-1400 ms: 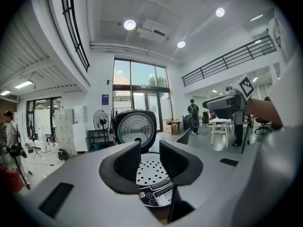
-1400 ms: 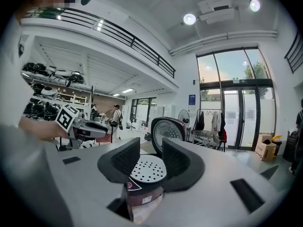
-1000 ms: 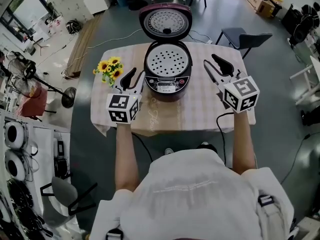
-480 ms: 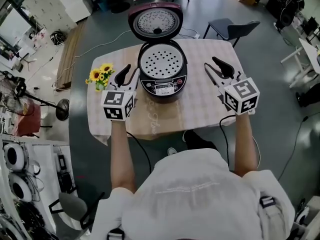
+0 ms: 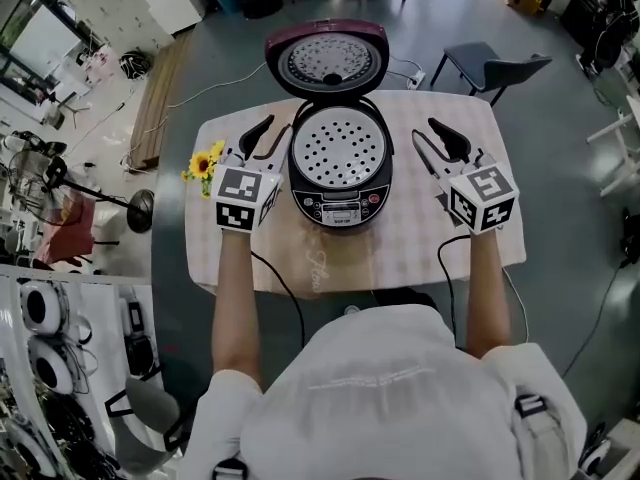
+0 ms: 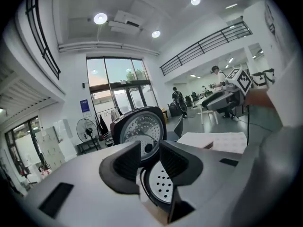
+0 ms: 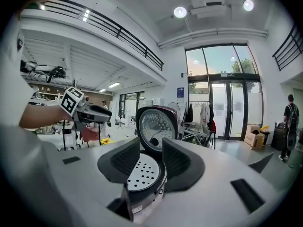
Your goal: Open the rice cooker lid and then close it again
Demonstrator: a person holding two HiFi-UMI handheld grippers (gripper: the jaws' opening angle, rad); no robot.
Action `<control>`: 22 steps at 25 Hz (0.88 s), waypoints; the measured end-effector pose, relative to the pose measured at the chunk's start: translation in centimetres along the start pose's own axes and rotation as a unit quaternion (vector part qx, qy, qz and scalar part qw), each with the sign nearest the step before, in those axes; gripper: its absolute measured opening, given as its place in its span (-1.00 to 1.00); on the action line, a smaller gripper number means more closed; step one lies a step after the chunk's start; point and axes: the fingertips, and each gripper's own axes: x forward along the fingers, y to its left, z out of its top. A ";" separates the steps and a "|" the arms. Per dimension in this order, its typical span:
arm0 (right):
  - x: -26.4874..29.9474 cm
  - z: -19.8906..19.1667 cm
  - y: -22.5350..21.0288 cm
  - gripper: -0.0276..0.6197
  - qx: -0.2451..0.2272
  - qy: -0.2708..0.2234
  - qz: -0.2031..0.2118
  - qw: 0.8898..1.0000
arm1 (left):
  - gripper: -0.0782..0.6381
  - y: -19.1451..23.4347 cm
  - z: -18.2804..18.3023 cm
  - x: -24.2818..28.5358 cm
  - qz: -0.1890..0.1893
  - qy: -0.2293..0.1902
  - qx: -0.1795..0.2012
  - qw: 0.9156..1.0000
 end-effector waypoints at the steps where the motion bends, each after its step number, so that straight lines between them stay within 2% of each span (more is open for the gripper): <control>1: 0.7 -0.1 -0.3 -0.41 0.000 0.000 0.004 1.000 | -0.40 0.6 0.4 0.8 0.002 0.002 0.013 1.000; 6: 3.6 -0.3 -2.1 -0.42 0.016 -0.008 0.008 1.000 | -0.40 3.8 3.9 4.2 0.015 -0.013 0.047 0.999; 12: 5.6 -1.2 -3.1 -0.54 0.035 -0.013 0.021 0.999 | -0.37 5.8 5.7 8.2 -0.002 0.011 0.103 0.995; 17: 6.5 -2.4 -3.6 -0.54 0.046 -0.005 0.026 0.999 | -0.28 6.2 6.0 11.4 -0.027 0.045 0.158 0.986; 22: 7.4 -2.7 -3.6 -0.54 0.052 -0.002 0.031 0.998 | -0.21 6.7 7.1 13.5 -0.021 0.058 0.209 0.976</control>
